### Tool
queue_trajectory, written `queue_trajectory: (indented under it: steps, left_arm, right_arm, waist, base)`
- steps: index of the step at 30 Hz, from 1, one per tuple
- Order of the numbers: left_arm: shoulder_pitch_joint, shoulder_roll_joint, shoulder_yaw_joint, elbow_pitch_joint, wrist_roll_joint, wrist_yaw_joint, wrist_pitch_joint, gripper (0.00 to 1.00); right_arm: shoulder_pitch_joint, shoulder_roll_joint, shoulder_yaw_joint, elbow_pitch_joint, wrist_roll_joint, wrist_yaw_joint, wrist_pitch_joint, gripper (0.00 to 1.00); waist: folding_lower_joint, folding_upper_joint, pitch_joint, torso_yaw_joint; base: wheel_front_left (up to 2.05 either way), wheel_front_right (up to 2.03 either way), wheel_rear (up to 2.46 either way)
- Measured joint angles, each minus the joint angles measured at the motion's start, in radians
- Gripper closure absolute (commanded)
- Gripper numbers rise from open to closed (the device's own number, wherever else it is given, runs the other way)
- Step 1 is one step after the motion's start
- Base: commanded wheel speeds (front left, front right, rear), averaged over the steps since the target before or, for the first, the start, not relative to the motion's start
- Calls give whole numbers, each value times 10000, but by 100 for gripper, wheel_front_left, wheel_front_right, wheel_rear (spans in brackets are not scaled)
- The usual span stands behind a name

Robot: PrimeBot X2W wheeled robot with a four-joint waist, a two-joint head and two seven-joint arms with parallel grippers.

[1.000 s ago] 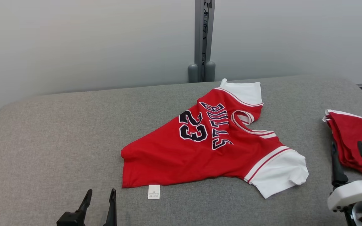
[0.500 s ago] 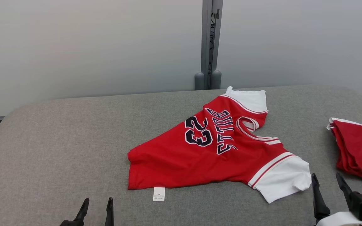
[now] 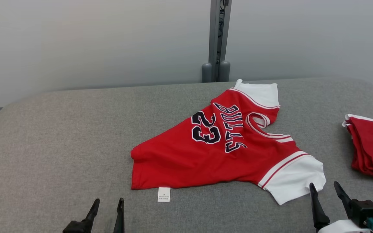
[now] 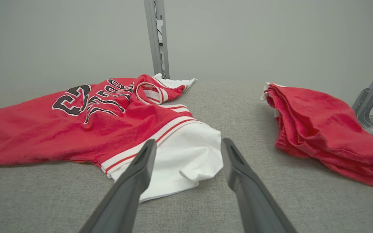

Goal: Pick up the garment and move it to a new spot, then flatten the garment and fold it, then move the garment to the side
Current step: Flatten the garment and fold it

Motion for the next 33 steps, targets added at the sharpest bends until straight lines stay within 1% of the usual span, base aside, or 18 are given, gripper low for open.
queue_trajectory:
  steps: [5, 13, 19, 20, 21, 22, 23, 28, 33]
  left_arm:
    - [-632, 0, -343, 54, -487, 19, 0, 0]
    - [-1764, -4, -871, 558, -1022, 59, 0, 0]
    - [-2273, -2, -1026, 1542, -1375, 107, 0, 0]
    - [-2351, -2, -1009, 1655, -1494, 148, 0, 6]
    - [-2420, -10, -989, 1735, -1595, 155, 2, 45]
    - [-2482, -2, -963, 1789, -1634, 171, 0, 95]
    - [-2541, 0, -949, 1841, -1643, 171, 0, 100]
    - [-2634, -13, -740, 2197, -1685, 150, 2, 100]
    - [-2348, -8, -31, 1592, -1400, 357, 0, 100]
  right_arm:
    - [-281, 6, 171, 29, -140, 0, 0, 0]
    - [-916, 8, 326, -50, -238, 0, 0, 0]
    - [-1240, 10, 435, -90, -240, 0, 0, 0]
    - [-1249, 10, 428, -98, -240, 0, 0, 0]
    - [-1253, 6, 418, -98, -238, 0, 0, 0]
    - [-1262, 6, 428, -102, -238, 0, 0, 0]
    - [-1283, 8, 428, -105, -240, 0, 0, 0]
    - [-1355, 8, 391, -82, -282, 0, 0, 0]
    - [-1136, 8, 487, 65, -136, 0, 0, 0]
  waist:
    - [0, 0, 503, -56]
    - [1, 0, 1684, -260]
    - [0, 0, 2193, -581]
    - [0, 0, 2231, -636]
    - [0, 0, 2257, -684]
    - [1, 0, 2276, -721]
    - [0, 0, 2295, -749]
    - [0, 0, 2199, -814]
    - [0, 0, 1879, -704]
  base:
    - [0, 0, 0]
    - [0, 0, 0]
    - [0, 0, 0]
    - [0, 0, 0]
    - [0, 0, 0]
    - [0, 0, 0]
    - [0, 0, 0]
    - [0, 0, 0]
    - [0, 0, 0]
